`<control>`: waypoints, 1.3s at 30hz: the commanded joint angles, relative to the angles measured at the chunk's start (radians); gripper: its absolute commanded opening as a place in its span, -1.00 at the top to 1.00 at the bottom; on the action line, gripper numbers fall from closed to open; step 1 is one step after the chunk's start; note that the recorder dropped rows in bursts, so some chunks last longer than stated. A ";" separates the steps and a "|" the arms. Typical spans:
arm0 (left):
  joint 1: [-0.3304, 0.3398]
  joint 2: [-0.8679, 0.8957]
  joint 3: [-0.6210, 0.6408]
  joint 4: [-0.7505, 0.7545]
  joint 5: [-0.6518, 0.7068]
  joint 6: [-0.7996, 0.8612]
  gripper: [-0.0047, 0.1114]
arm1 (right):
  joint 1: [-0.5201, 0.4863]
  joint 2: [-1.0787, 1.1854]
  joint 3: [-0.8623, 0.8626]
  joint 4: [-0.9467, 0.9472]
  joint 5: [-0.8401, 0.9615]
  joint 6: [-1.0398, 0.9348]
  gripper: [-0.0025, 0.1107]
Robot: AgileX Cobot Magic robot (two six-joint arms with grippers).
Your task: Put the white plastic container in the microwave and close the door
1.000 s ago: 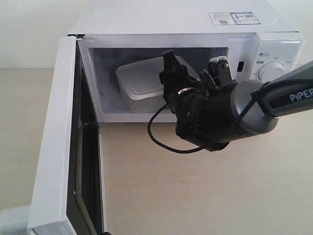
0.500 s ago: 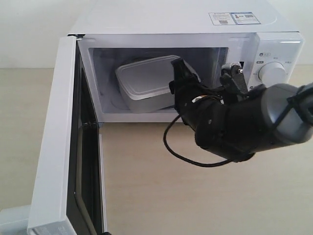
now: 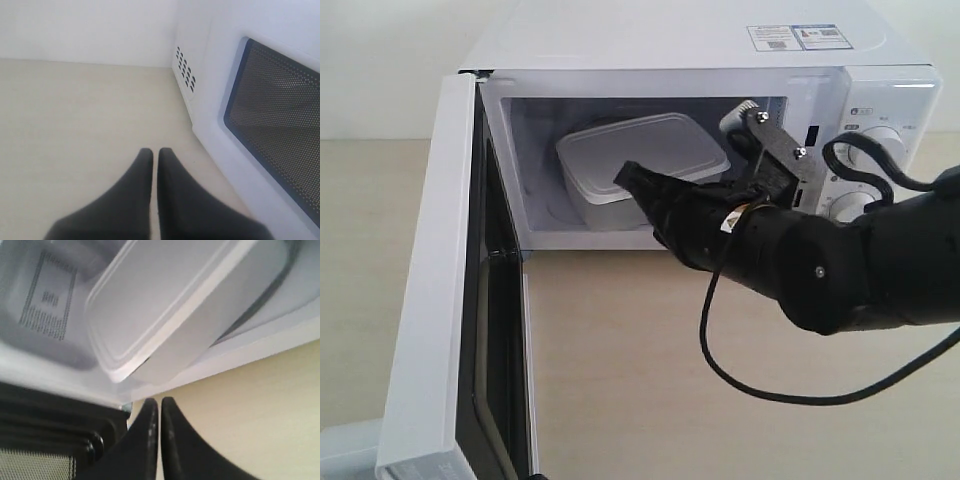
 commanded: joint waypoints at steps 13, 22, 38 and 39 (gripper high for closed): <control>-0.005 -0.004 0.003 0.005 -0.001 -0.001 0.84 | 0.033 0.081 0.006 -0.496 -0.044 -0.249 0.96; -0.005 -0.004 0.003 0.005 -0.001 -0.001 0.84 | 0.033 0.166 0.006 -0.164 -0.277 -0.427 0.96; -0.005 -0.004 0.003 0.005 -0.001 -0.001 0.84 | 0.025 0.295 -0.145 -0.135 -0.258 -0.500 0.96; -0.005 -0.004 0.003 0.005 -0.001 -0.001 0.84 | 0.019 0.300 -0.154 -0.128 -0.254 -0.500 0.96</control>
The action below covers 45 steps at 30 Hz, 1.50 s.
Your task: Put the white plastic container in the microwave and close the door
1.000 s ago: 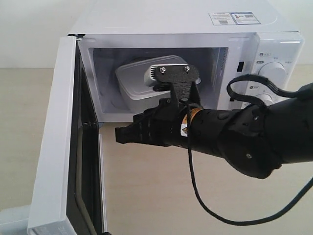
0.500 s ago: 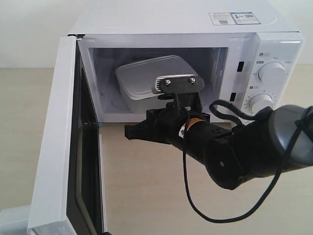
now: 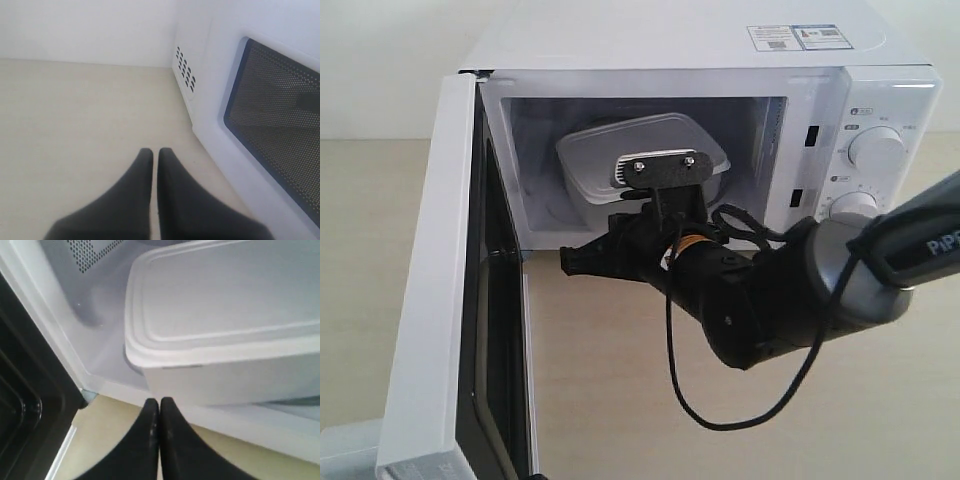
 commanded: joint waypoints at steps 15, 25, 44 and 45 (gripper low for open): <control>-0.005 -0.004 0.003 0.005 -0.001 -0.001 0.84 | -0.115 0.052 -0.146 0.016 0.144 -0.026 0.96; -0.005 -0.004 0.003 0.005 -0.001 -0.001 0.84 | -0.048 -0.006 -0.145 0.007 0.245 -0.100 0.96; -0.005 -0.004 0.003 0.005 -0.001 -0.001 0.84 | -0.031 -0.540 0.408 0.022 0.231 -0.186 0.96; -0.005 -0.004 0.003 0.005 -0.001 -0.001 0.84 | -0.031 -0.571 0.433 0.022 0.231 -0.190 0.96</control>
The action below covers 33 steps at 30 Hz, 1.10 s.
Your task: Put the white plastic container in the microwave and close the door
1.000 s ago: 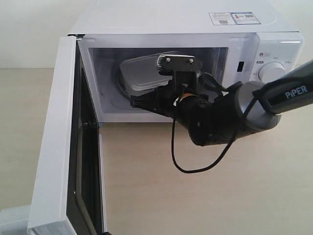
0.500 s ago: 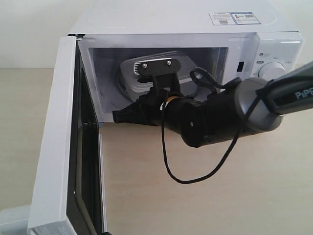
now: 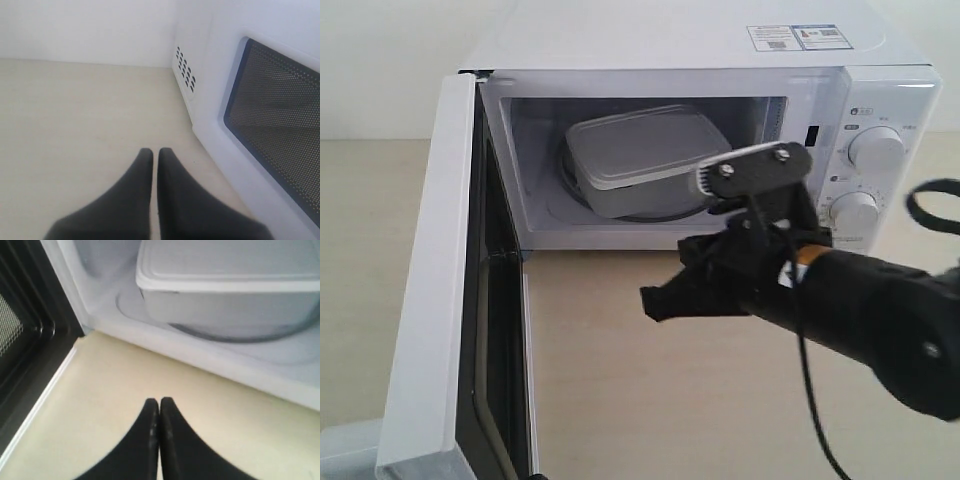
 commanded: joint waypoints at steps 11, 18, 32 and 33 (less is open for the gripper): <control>-0.005 -0.004 0.003 0.005 -0.001 -0.001 0.84 | -0.001 -0.404 0.230 0.002 -0.027 -0.037 0.96; -0.005 -0.004 0.003 0.005 -0.001 -0.001 0.84 | -0.001 -0.440 0.230 0.002 -0.033 -0.037 0.96; -0.005 -0.004 0.003 0.005 -0.001 -0.001 0.84 | -0.025 -0.585 0.230 0.011 0.014 -0.237 0.96; -0.005 -0.004 0.003 0.005 -0.001 -0.001 0.84 | -0.061 -0.649 0.230 0.015 0.051 -0.258 0.96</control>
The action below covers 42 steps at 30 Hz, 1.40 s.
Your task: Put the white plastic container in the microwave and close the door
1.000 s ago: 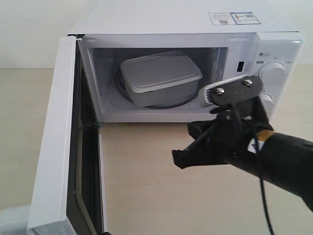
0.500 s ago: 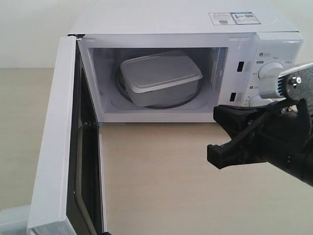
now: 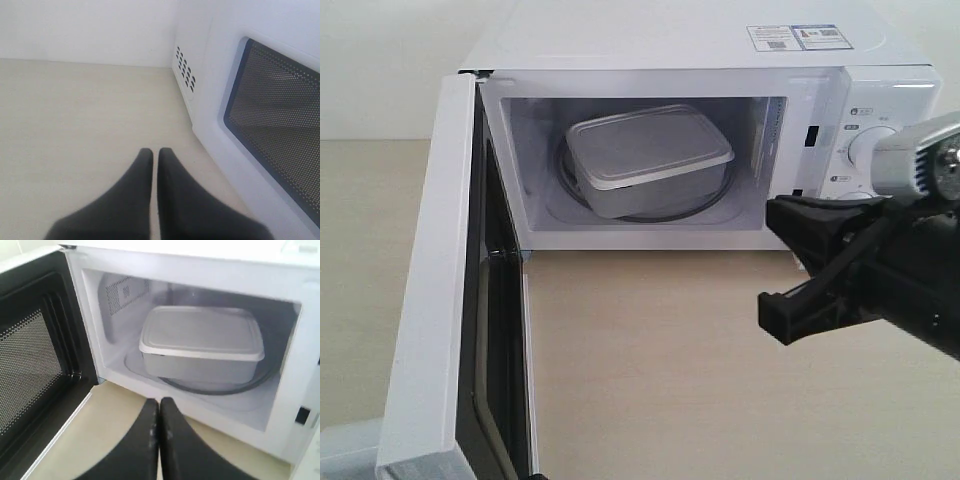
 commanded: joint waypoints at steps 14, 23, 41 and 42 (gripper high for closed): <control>-0.005 -0.004 0.003 0.005 -0.001 -0.001 0.84 | -0.785 -0.686 0.041 0.010 0.551 -0.107 0.96; -0.003 -0.004 0.003 0.005 -0.001 -0.001 0.84 | -0.815 -0.795 0.201 0.010 0.535 -0.107 0.96; -0.003 -0.004 0.003 0.005 -0.001 -0.001 0.84 | -0.815 -1.018 0.326 0.001 0.655 -0.115 0.96; -0.003 -0.004 0.003 0.005 -0.001 -0.001 0.84 | -0.815 -1.018 0.326 0.004 0.668 -0.113 0.96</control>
